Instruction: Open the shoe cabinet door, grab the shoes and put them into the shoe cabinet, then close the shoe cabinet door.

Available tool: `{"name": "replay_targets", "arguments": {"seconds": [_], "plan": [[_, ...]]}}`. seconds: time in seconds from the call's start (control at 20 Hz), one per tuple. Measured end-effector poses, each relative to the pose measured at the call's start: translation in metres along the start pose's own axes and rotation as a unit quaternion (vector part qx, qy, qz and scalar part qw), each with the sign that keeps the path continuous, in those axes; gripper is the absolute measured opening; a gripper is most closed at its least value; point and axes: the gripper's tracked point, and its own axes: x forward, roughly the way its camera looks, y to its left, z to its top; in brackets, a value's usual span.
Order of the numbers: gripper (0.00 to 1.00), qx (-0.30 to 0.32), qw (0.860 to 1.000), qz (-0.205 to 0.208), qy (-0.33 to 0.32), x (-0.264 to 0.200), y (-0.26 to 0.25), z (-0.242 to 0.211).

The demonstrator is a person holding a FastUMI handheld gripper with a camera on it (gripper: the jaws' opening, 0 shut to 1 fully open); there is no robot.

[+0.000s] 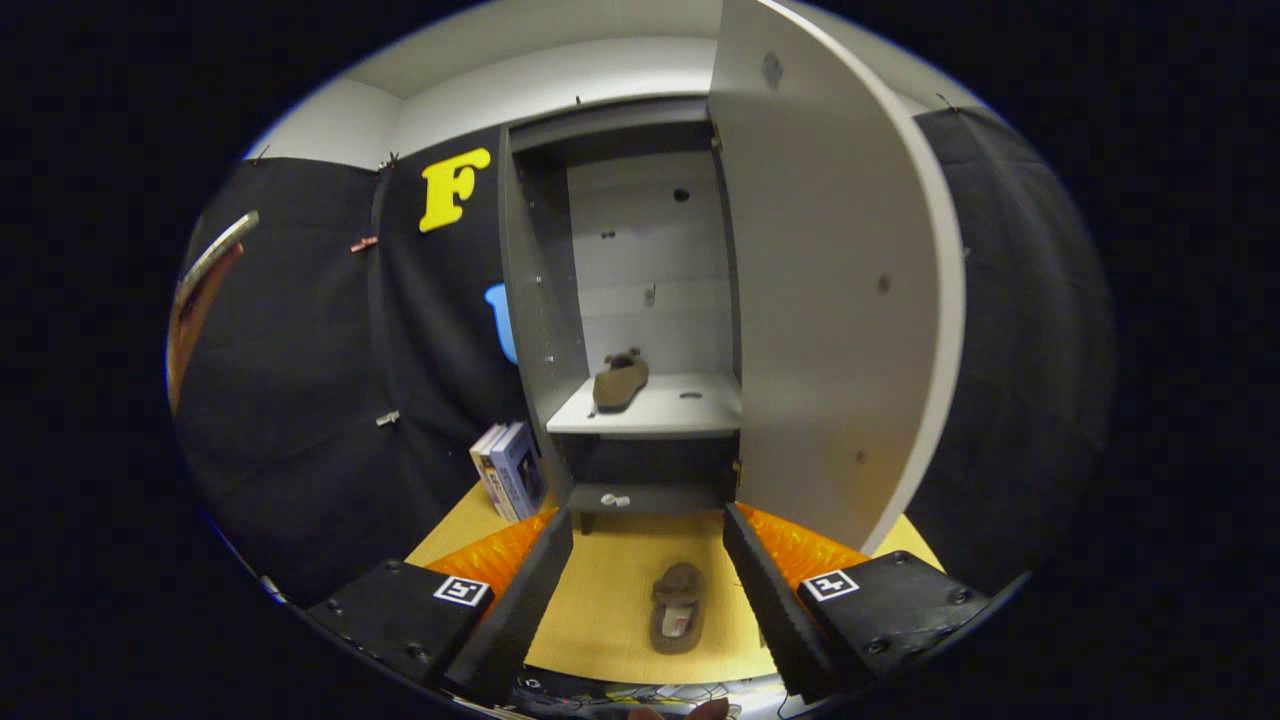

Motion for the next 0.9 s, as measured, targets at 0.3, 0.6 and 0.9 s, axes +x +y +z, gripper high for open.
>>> {"name": "replay_targets", "arguments": {"seconds": [0.3, 0.6, 0.9], "plan": [[0.99, 0.037, 0.991, 0.01, 0.127, 0.065, -0.003, -0.116], [0.99, 0.052, 0.977, -0.003, 0.208, 0.125, -0.014, -0.224], [0.99, 0.076, 0.965, -0.037, 0.247, 0.191, -0.03, -0.307]]}}
